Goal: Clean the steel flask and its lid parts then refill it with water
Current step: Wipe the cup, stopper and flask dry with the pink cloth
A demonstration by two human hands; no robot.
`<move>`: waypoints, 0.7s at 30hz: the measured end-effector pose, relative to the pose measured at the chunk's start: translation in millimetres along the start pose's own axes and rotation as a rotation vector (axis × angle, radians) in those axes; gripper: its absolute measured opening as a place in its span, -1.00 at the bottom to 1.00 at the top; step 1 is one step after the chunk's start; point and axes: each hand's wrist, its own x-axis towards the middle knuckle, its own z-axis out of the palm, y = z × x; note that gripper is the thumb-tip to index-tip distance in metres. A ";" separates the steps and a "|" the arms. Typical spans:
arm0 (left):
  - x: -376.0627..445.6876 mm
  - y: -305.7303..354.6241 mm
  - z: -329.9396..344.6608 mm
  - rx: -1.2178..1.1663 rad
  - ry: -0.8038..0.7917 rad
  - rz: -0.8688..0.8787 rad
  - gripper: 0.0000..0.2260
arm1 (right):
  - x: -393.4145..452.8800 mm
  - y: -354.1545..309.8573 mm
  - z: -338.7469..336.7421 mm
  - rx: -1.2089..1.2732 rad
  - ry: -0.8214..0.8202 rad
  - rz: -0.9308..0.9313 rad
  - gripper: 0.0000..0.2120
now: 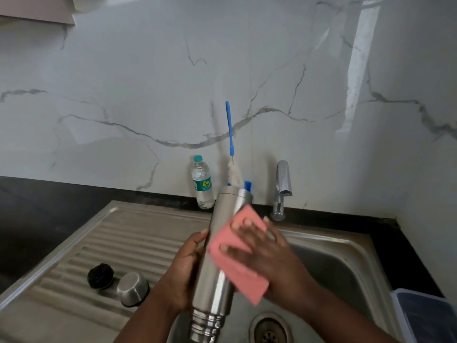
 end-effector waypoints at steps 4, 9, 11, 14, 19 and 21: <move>4.2 2.6 8.1 0.173 0.123 0.091 -0.39 | 18.1 10.5 -3.5 0.120 0.113 0.234 -0.28; 5.6 8.4 9.9 0.158 0.118 0.109 -0.21 | -19.7 -33.3 20.6 -0.110 0.046 -0.170 -0.32; 2.7 8.2 2.4 0.110 0.052 0.048 -0.27 | -23.6 -34.3 10.6 -0.163 -0.015 -0.257 -0.38; -0.4 4.1 4.6 0.091 0.027 0.001 -0.37 | -8.7 -7.9 -1.8 -0.162 -0.043 -0.224 -0.28; -1.1 -1.1 8.8 0.201 0.117 0.022 -0.47 | 25.8 26.9 -19.5 0.063 0.159 0.217 -0.35; -0.2 -1.1 9.4 0.217 0.180 0.039 -0.46 | 17.9 22.2 -14.6 -0.013 0.128 0.199 -0.18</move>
